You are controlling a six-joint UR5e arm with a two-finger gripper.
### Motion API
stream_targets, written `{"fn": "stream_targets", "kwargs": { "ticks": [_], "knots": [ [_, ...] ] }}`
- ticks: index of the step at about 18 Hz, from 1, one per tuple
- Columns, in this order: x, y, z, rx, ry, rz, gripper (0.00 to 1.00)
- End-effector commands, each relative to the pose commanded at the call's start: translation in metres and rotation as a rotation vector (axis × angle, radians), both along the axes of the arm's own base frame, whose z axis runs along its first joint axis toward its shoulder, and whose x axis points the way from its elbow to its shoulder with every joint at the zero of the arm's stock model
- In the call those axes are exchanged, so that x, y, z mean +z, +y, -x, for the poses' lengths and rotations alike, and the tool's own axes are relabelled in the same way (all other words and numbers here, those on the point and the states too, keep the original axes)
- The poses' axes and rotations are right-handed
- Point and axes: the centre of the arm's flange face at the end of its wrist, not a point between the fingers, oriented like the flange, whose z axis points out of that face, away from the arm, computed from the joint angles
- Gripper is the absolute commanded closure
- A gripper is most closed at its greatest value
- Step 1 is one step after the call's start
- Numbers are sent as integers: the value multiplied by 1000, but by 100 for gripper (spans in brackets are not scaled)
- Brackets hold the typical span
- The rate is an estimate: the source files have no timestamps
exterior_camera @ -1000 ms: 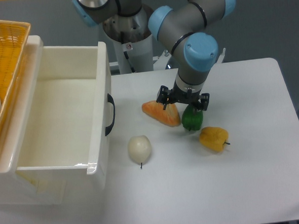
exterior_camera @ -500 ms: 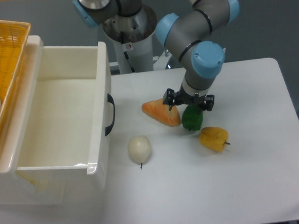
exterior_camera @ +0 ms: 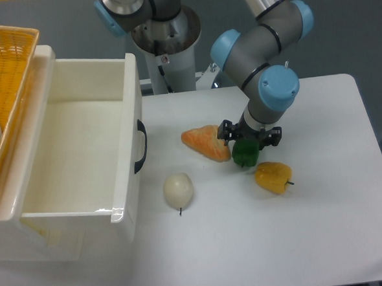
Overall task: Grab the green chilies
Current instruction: 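Lower the open gripper around the green bell pepper and close it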
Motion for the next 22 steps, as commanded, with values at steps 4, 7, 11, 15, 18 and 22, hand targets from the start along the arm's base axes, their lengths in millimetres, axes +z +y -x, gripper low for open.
{"fn": "stream_targets", "kwargs": {
  "ticks": [4, 7, 11, 15, 18, 22],
  "knots": [
    [-7, -3, 4, 0, 1, 25, 0],
    [-12, -1, 5, -1, -6, 34, 0],
    [-11, -1, 7, 1, -2, 31, 1],
    [-14, 2, 8, 3, -5, 33, 9],
    [-15, 3, 8, 3, -4, 33, 15],
    [-15, 3, 8, 3, -6, 34, 23]
  ]
}}
